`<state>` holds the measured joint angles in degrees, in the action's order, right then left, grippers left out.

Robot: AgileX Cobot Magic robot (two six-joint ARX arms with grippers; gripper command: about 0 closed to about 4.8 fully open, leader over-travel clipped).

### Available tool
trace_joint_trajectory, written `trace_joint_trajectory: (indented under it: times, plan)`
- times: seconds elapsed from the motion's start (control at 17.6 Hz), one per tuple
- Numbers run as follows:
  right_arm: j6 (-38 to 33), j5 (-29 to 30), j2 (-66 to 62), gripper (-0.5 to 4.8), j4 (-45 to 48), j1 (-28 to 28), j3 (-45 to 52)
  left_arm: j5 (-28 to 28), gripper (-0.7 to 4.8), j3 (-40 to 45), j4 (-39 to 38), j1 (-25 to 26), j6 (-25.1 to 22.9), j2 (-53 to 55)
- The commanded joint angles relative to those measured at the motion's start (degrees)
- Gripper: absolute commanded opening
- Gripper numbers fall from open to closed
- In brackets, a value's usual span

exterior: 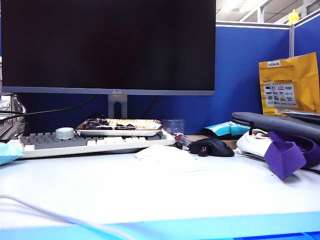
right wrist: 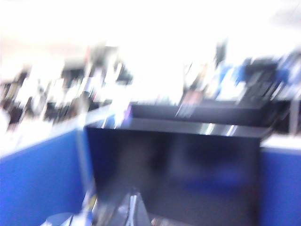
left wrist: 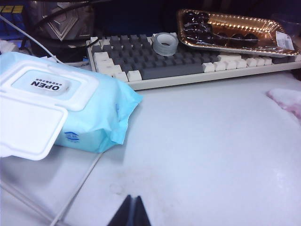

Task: Use the wet wipes on the table to wipe the cherry juice off the table, then put the wipes back on the table.

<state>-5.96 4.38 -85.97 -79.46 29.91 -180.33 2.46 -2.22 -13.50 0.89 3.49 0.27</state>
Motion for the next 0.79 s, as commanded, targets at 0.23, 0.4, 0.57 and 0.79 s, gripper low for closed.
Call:
trace_joint_trajectory:
  times: [0.23,0.4,0.57,0.79]
  plan:
    - [5.70,-18.71,19.08,-0.06,0.46,0.07,5.73,0.17,-0.04,0.33,-0.61,0.02,-0.02,-0.17]
    - [8.55,-27.12,22.32,-0.06,0.44,0.15,5.81,0.17,-0.04,0.33,-0.61,0.02,-0.02,-0.17]
    - [10.27,-28.46,22.32,-0.06,0.44,0.28,12.66,0.17,-0.04,0.33,-0.61,0.02,-0.02,-0.17]
    - [9.99,-20.90,22.67,-0.06,4.24,0.26,37.62,0.17,-0.04,0.33,-0.61,0.02,-0.02,-0.17]
